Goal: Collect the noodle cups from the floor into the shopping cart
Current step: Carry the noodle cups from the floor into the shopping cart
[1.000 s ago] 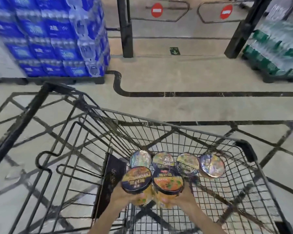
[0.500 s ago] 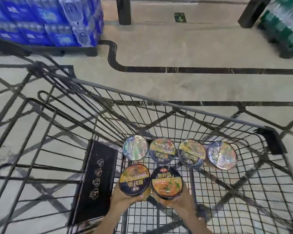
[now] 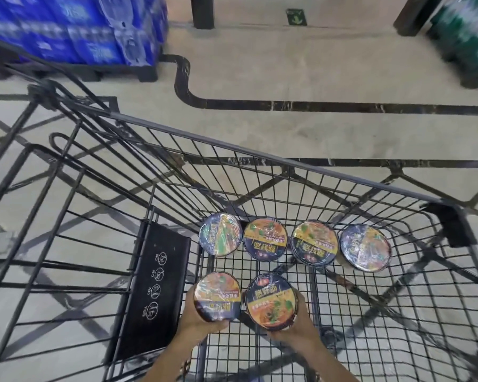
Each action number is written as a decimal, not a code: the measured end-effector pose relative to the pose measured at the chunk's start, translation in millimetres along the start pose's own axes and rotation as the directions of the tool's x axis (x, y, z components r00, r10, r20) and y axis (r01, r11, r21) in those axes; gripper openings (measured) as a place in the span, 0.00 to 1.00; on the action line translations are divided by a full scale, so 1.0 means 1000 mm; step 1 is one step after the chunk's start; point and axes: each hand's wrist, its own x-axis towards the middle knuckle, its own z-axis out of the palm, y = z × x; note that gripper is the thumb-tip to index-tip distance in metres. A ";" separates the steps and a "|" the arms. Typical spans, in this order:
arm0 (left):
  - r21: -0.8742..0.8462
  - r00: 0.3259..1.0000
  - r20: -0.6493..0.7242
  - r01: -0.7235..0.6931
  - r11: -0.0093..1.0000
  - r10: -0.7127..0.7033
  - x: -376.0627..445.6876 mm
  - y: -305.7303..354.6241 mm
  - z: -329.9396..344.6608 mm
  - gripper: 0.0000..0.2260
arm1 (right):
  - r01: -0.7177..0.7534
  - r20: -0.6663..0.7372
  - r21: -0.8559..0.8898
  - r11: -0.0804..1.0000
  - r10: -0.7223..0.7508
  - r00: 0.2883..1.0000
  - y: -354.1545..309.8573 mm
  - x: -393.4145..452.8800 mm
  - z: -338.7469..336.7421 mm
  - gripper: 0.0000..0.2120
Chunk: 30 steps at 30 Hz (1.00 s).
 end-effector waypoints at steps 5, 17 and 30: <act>0.008 0.994 -0.111 0.011 1.000 -0.010 0.013 0.008 0.006 0.48 | -0.024 -0.038 -0.021 0.999 0.023 0.999 -0.014 0.012 0.005 0.43; 0.396 0.995 -0.098 0.020 0.918 0.020 -0.003 0.032 -0.001 0.29 | -0.096 -0.068 -0.192 0.977 0.084 0.994 -0.052 -0.022 -0.003 0.42; 0.831 0.493 0.494 -0.509 -0.223 0.716 -0.155 0.286 0.014 0.24 | 0.316 -0.037 -0.809 0.495 -0.579 0.814 -0.237 -0.155 -0.125 0.24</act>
